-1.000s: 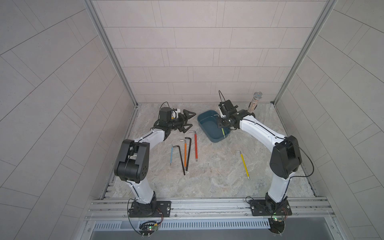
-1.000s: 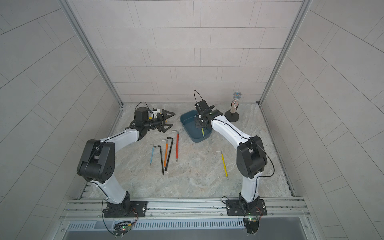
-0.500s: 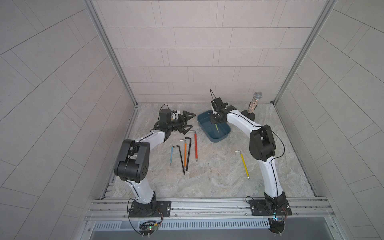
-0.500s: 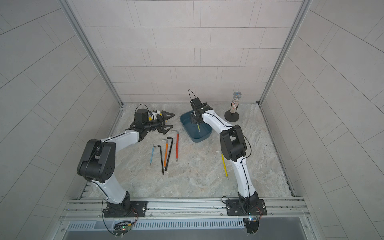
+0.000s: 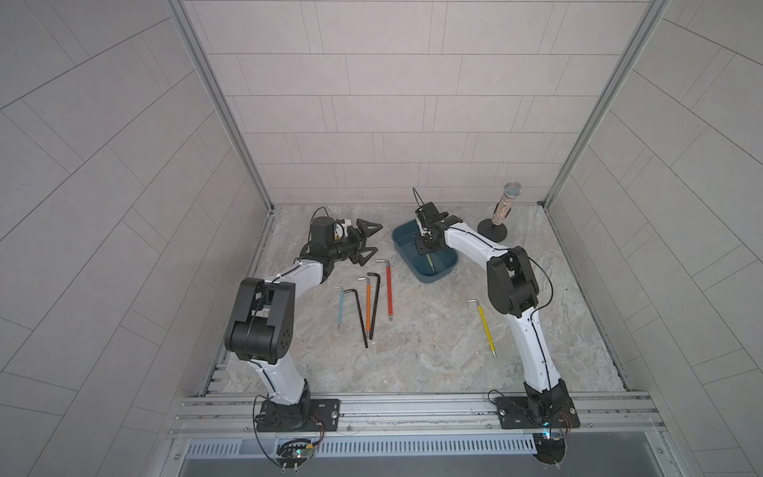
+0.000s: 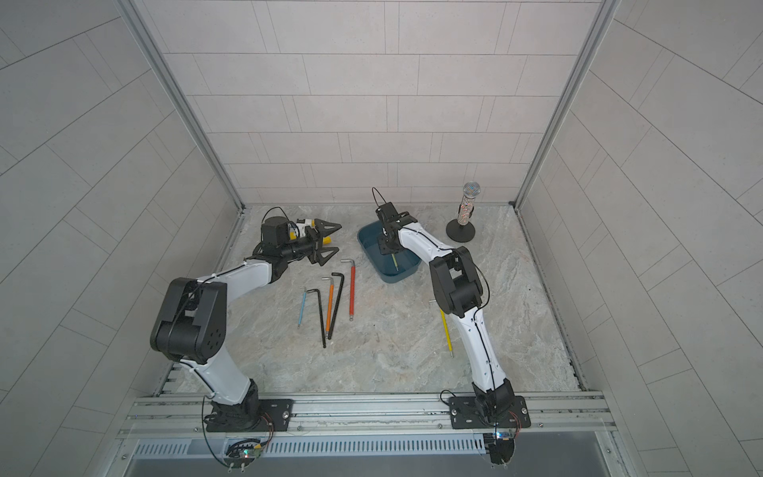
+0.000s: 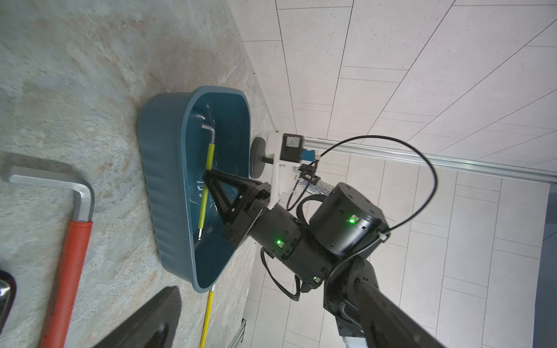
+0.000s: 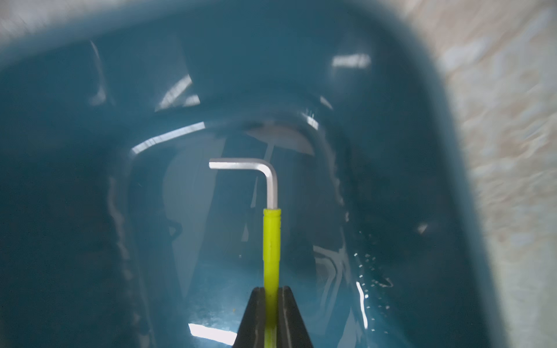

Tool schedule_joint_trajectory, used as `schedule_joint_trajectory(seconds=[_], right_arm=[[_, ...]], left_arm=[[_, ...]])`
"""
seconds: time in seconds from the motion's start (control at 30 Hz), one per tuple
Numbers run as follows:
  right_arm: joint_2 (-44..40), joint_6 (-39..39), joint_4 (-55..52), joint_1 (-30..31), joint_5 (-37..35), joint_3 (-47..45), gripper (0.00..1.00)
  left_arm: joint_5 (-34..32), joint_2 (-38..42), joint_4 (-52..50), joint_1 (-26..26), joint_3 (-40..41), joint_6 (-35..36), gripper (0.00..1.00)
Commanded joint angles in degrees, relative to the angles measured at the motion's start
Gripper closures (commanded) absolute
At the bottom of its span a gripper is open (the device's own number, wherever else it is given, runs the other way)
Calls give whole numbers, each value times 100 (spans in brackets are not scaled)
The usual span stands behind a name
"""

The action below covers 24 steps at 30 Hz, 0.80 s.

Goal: Put the hex key on the desktop into the storage box
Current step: Place the Allen key in the storage box.

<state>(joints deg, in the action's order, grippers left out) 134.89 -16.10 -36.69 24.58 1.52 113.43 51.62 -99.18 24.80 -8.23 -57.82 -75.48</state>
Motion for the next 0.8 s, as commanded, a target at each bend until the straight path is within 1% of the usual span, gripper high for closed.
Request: schedule_joint_trajectory(seconds=[0.0, 0.07, 0.1, 0.17, 0.23, 0.37, 0.47, 0.63, 0.77], right_arm=[[-179, -127, 0, -7, -17, -155, 77], [-183, -138, -9, -13, 61, -167, 66], [-204, -160, -23, -11, 90, -193, 59], [-279, -170, 2, -6, 144, -286, 50], [-427, -201, 66, -11, 158, -425, 43], [-869, -218, 189, -6, 149, -685, 35], [-1312, -202, 213, -12, 86, -781, 33], [-2183, -218, 272, -10, -29, -1085, 33], [-3059, -228, 312, -15, -96, -1724, 34]], left_arm=[[68, 231, 122, 9, 73, 44, 2], [76, 228, 117, 11, 69, 47, 2], [76, 234, 112, 11, 65, 52, 2], [77, 241, 93, 13, 71, 62, 2], [77, 250, 82, 7, 77, 75, 2], [60, 283, -128, 5, 65, 214, 1], [24, 309, -449, 6, 27, 450, 0], [-123, 449, -1226, -20, -84, 1117, 0], [-198, 602, -2113, -147, -322, 1847, 0]])
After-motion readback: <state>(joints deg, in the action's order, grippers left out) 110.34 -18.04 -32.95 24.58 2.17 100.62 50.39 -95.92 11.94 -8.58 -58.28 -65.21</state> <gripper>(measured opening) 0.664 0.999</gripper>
